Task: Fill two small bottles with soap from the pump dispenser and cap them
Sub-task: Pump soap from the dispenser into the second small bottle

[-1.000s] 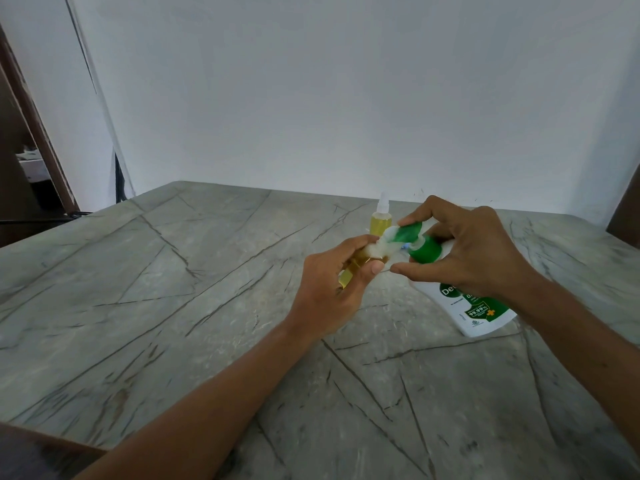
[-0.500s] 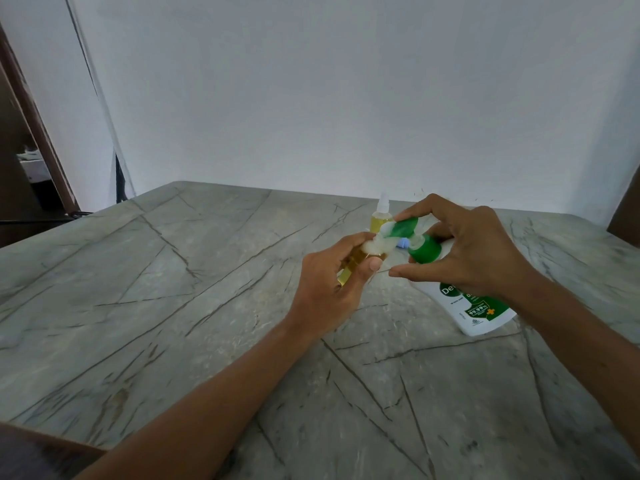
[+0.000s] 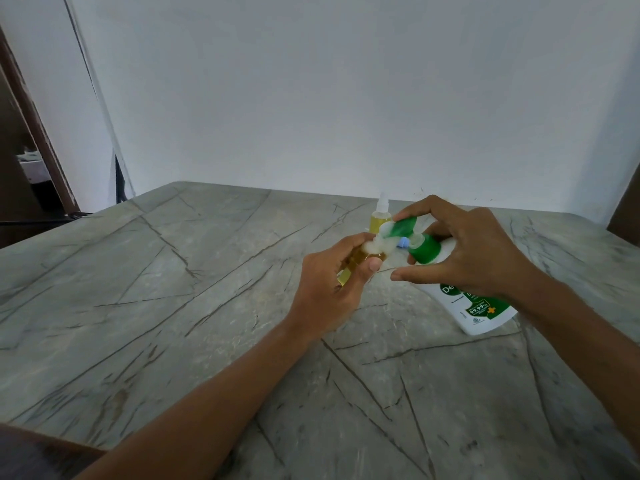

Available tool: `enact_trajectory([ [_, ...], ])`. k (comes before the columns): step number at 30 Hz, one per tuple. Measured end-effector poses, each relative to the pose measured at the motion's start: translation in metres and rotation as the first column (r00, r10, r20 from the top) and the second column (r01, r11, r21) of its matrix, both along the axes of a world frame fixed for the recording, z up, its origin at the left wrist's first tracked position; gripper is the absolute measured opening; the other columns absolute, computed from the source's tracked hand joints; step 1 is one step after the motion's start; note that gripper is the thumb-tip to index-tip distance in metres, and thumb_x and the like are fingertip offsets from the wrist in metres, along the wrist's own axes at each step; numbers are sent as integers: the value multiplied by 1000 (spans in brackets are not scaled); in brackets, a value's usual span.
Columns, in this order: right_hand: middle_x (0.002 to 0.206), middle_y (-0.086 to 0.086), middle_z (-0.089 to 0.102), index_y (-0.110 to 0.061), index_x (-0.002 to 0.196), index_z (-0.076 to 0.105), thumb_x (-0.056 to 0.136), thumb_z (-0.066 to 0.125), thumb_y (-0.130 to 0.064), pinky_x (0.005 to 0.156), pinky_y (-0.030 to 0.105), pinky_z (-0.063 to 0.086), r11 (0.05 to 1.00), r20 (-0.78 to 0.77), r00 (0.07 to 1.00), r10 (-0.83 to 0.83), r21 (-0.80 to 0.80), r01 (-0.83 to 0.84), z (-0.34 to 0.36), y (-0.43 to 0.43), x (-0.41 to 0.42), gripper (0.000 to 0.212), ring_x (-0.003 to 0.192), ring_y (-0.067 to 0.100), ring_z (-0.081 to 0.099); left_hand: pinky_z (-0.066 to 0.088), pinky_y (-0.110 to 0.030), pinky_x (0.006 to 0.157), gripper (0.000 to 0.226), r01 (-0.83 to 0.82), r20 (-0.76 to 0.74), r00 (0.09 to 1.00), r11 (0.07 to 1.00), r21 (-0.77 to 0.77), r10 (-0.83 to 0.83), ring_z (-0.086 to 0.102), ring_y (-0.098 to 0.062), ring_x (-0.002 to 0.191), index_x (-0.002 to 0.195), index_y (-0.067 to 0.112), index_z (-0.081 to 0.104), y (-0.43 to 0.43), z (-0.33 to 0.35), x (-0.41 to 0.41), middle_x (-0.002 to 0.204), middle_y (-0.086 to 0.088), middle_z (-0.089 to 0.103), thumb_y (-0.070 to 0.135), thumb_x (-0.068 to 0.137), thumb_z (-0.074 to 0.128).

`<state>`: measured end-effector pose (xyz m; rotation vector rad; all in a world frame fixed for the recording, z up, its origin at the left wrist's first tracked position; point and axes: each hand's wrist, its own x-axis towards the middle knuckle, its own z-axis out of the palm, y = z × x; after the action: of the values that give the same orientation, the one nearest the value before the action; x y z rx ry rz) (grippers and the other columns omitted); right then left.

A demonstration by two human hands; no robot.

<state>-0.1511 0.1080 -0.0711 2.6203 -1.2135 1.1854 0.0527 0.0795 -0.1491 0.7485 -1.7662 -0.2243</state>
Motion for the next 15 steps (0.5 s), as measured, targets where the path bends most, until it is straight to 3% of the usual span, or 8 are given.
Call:
enact_trajectory([
  [6,64,-4,70,-31,104,59,58,80,-51,60,10,50,999,60,998,14,-48,-11,-2,-1,1,55,67,0,66,57,-44,59,39,6,-4,1000,1000,-27,-6,68,-20,76,124,12,63,2,1,-1,90,-4,72,36,95,58],
  [11,68,-2,72,-28,104,60,59,81,-53,60,20,53,998,58,998,-2,-69,6,-4,-3,3,55,66,7,67,55,-44,56,39,-4,0,1000,999,-42,4,66,-19,71,123,10,64,4,2,-1,88,-4,72,36,94,57],
  [15,70,-14,66,-39,108,52,56,81,-56,64,6,49,999,23,999,-23,-24,24,0,-3,2,61,77,-8,63,57,-46,61,39,5,-14,1000,1000,-7,-5,69,-21,77,124,12,63,1,1,0,91,-3,72,37,95,57],
])
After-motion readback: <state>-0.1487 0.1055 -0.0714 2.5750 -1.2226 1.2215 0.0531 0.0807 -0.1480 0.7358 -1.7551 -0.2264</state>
